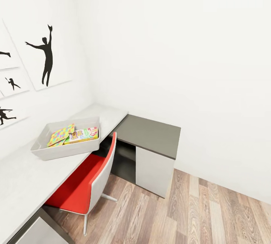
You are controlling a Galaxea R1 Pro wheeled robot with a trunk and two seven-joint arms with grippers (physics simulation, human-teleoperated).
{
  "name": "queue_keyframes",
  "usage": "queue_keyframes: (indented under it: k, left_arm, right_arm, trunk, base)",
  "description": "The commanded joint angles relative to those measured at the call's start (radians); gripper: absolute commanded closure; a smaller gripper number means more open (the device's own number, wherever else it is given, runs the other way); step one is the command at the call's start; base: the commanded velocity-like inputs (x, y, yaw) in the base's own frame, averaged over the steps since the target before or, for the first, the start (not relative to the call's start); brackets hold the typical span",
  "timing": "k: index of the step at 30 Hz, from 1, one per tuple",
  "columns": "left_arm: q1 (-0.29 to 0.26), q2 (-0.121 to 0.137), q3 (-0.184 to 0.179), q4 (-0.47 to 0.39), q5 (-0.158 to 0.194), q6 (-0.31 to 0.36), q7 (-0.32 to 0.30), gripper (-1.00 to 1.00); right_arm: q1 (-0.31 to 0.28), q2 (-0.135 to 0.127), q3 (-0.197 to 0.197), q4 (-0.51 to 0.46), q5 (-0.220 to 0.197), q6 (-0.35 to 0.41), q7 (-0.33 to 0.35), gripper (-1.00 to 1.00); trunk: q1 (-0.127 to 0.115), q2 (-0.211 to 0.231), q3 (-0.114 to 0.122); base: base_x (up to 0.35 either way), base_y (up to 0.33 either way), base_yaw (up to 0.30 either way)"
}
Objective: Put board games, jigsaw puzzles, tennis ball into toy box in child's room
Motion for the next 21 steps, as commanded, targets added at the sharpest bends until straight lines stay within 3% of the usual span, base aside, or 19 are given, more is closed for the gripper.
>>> queue_keyframes:
  k: [1,2,3,5,6,9,12,14,15,18,21]
  left_arm:
    - [0.000,-0.001,0.006,0.007,0.001,0.007,0.004,-1.00]
    - [0.000,-0.002,0.006,0.018,0.001,0.007,0.005,-1.00]
    - [0.000,-0.002,0.006,0.018,0.001,0.007,0.005,-1.00]
    - [0.001,-0.002,0.006,0.040,0.002,0.008,0.006,-1.00]
    - [0.001,-0.002,0.006,0.040,0.002,0.008,0.006,-1.00]
    - [0.002,-0.002,0.006,0.069,0.002,0.008,0.006,-1.00]
    - [0.002,-0.002,0.006,0.076,0.002,0.008,0.007,-1.00]
    - [0.003,-0.001,0.006,0.085,0.001,0.008,0.007,-1.00]
    - [0.003,-0.001,0.006,0.085,0.001,0.008,0.007,-1.00]
    - [0.003,0.000,0.006,0.093,0.000,0.008,0.007,-1.00]
    - [0.004,0.000,0.006,0.096,-0.001,0.008,0.007,-1.00]
  right_arm:
    - [0.002,0.025,0.007,0.013,-0.004,-0.018,-0.021,-1.00]
    - [0.006,0.050,0.008,0.025,0.000,-0.033,-0.048,-1.00]
    - [0.006,0.050,0.008,0.025,0.000,-0.033,-0.048,-1.00]
    - [0.018,0.098,0.009,0.041,0.006,-0.055,-0.118,-1.00]
    - [0.018,0.098,0.009,0.041,0.006,-0.055,-0.118,-1.00]
    - [0.030,0.168,0.010,0.056,0.012,-0.073,-0.247,-1.00]
    - [0.034,0.190,0.010,0.059,0.012,-0.076,-0.285,-1.00]
    - [0.038,0.228,0.010,0.063,0.014,-0.076,-0.343,-1.00]
    - [0.038,0.228,0.010,0.063,0.014,-0.076,-0.343,-1.00]
    - [0.042,0.268,0.010,0.068,0.016,-0.059,-0.393,-1.00]
    - [0.044,0.287,0.010,0.069,0.016,-0.047,-0.415,-1.00]
  trunk:
    - [0.001,-0.002,-0.002]
    - [0.001,-0.002,-0.002]
    - [0.001,-0.002,-0.002]
    - [0.001,-0.002,-0.002]
    - [0.001,-0.002,-0.002]
    - [0.001,-0.002,-0.002]
    - [0.001,-0.002,-0.002]
    - [0.001,-0.002,-0.002]
    - [0.001,-0.002,-0.002]
    - [0.001,-0.002,-0.002]
    - [0.001,-0.002,-0.002]
  base:
    - [0.000,0.000,0.000]
    - [0.000,0.000,0.000]
    - [0.000,0.000,0.000]
    - [0.000,0.000,0.000]
    - [0.000,0.000,0.000]
    - [0.000,0.000,0.000]
    - [0.000,0.000,0.000]
    - [0.000,0.000,0.000]
    - [0.000,0.000,0.000]
    - [0.000,0.000,0.000]
    - [0.000,0.000,0.000]
